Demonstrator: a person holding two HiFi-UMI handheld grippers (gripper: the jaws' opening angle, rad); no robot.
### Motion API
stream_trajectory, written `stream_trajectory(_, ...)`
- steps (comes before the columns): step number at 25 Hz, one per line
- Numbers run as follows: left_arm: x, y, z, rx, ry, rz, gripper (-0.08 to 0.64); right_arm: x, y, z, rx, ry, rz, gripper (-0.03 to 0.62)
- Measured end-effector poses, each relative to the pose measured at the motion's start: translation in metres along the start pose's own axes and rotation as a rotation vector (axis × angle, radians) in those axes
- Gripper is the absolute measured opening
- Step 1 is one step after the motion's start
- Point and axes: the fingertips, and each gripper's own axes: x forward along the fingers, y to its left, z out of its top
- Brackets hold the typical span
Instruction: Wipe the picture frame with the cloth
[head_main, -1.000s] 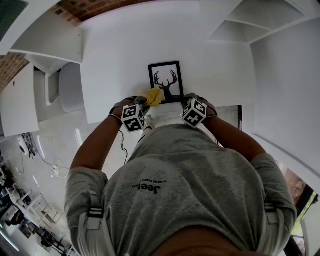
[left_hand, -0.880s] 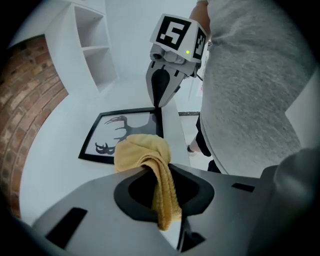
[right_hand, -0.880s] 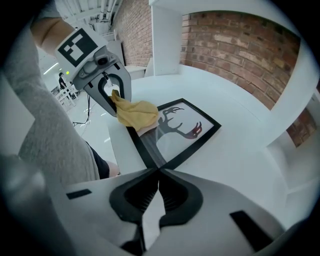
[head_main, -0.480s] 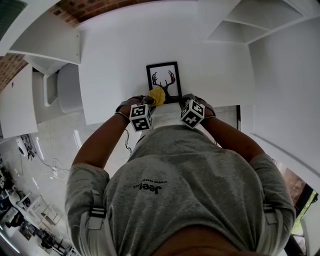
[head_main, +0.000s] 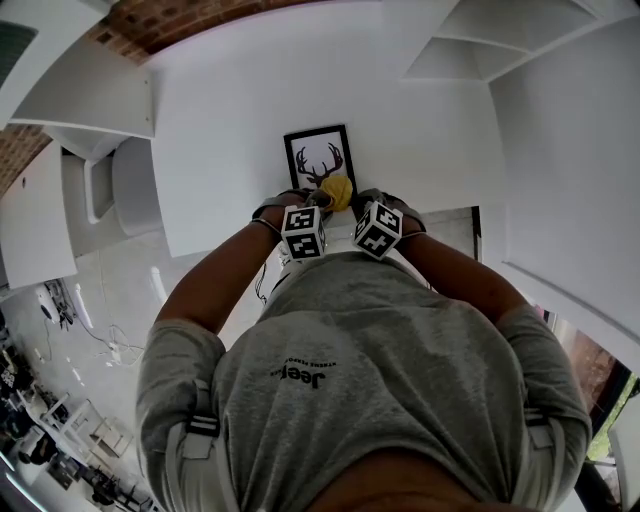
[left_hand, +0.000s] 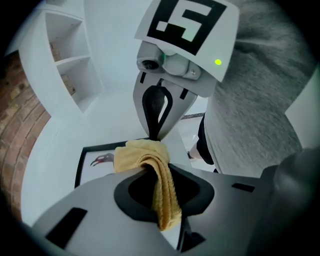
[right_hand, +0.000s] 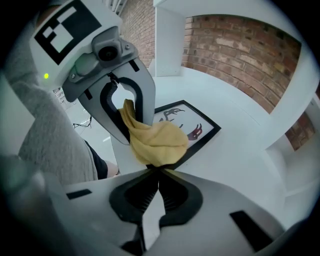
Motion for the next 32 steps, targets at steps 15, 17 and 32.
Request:
stream_trajectory(15,0.014,0.004,0.029,0.098,0.020,-0.031,0.066,0.000,-0.002,-0.001,0.018,-0.033,0.001,0.018)
stream_trajectory(17,0.014,0.004,0.029,0.099,0.020,-0.028,0.066,0.000,-0.002,-0.001,0.016,-0.033,0.002,0.018)
stream_trajectory(32,0.010,0.006,0.027,0.055,-0.013,0.018,0.066,-0.001,-0.002,-0.002,0.035,-0.037,0.003,0.020)
